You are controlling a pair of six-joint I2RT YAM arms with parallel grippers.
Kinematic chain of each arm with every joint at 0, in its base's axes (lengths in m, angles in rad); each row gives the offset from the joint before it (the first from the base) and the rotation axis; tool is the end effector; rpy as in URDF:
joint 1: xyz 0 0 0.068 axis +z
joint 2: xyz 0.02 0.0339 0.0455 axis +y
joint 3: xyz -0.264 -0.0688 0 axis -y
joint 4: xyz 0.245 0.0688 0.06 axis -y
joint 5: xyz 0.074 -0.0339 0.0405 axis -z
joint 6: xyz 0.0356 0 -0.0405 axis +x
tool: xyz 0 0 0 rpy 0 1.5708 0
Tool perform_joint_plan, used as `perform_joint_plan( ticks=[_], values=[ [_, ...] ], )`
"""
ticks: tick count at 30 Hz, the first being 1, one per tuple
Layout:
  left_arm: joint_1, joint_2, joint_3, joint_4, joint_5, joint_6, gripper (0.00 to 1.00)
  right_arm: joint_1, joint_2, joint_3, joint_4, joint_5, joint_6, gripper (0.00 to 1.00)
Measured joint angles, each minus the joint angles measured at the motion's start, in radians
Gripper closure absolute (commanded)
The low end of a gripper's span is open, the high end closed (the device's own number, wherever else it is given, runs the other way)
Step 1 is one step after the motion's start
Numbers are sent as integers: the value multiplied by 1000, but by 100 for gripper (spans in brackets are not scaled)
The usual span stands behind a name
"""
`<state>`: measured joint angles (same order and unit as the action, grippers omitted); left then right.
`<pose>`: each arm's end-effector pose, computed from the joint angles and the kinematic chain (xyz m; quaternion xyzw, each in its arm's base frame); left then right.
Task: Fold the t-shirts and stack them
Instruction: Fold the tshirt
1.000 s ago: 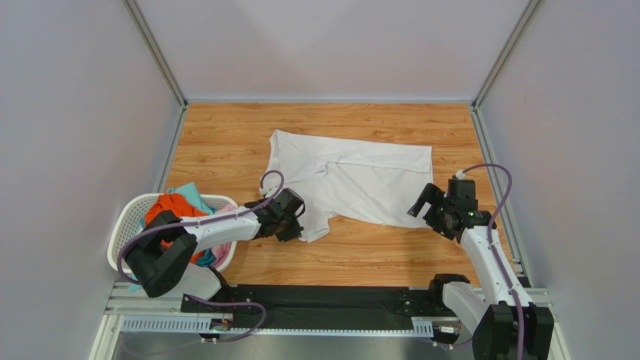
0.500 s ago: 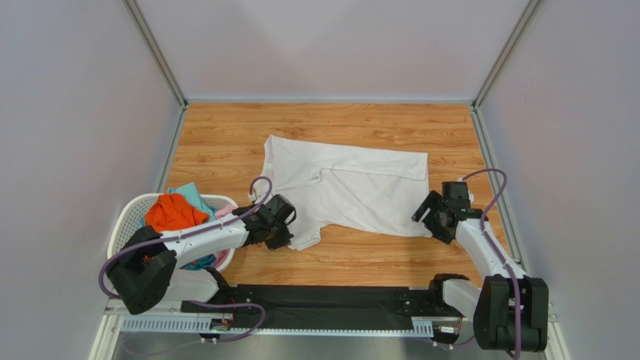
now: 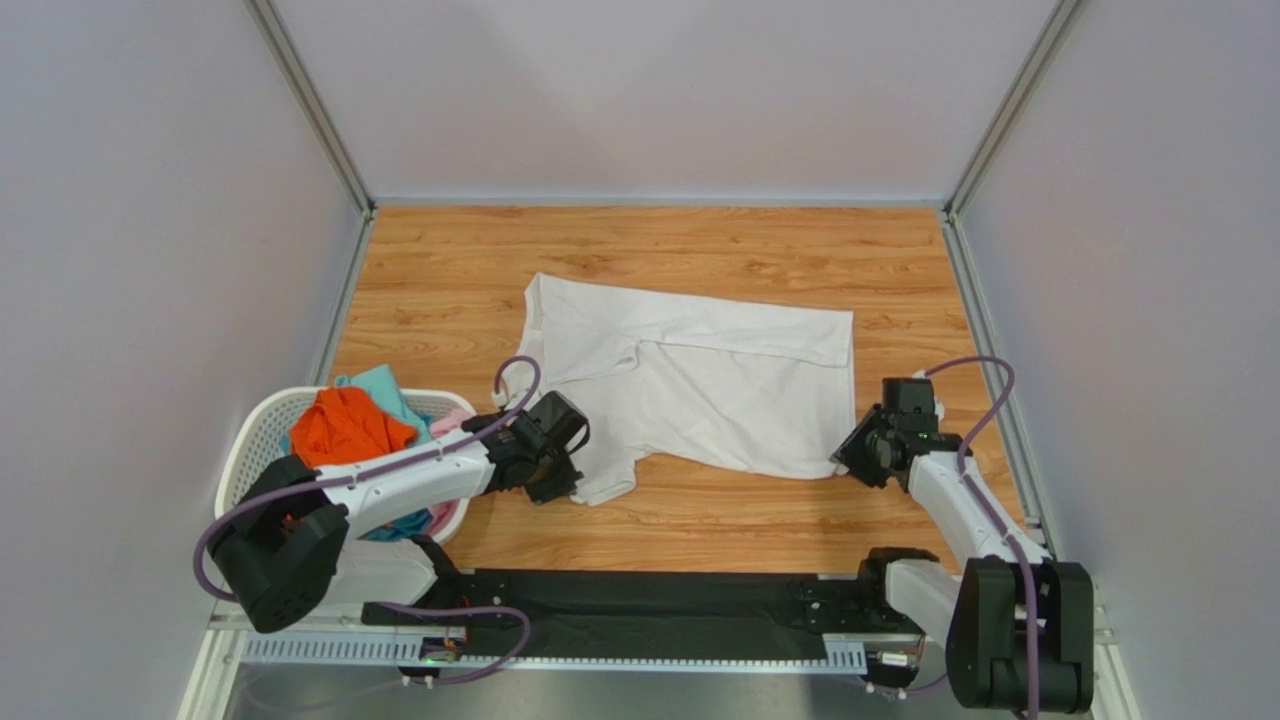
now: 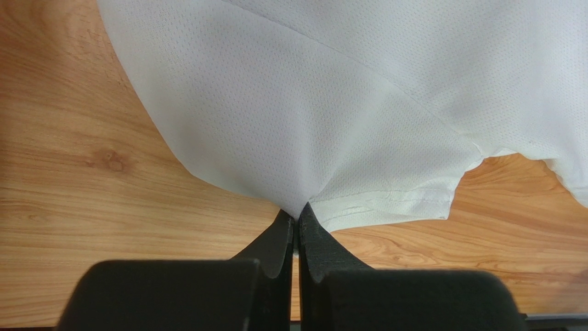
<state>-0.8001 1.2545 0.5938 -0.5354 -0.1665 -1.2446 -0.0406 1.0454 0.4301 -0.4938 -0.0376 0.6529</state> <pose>0.1492 -0.1452 0.1599 -0.2309 0.9516 -0.1158 0.1665 0.1710 -0.0056 0.1514 0.3267 0.9168 0.0864 0.2126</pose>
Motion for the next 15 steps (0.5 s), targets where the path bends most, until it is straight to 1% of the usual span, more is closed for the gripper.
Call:
perform_joint_plan(
  ticks=[2,3,10,15],
  values=[
    [0,-2,0,-6,0,-3,100,0,-16,-8,-10,-6,5,80],
    [0,-5,0,-11,-1,-5,100,0,-26,-11,-22,-9,5,83],
    [0,-43,11,-68,-23,-6,100,0,-117,-10,-102,-23,0,99],
    [0,-50,77,-121,-58,11,100,0,-127,29,-142,-36,-14,100]
  ],
)
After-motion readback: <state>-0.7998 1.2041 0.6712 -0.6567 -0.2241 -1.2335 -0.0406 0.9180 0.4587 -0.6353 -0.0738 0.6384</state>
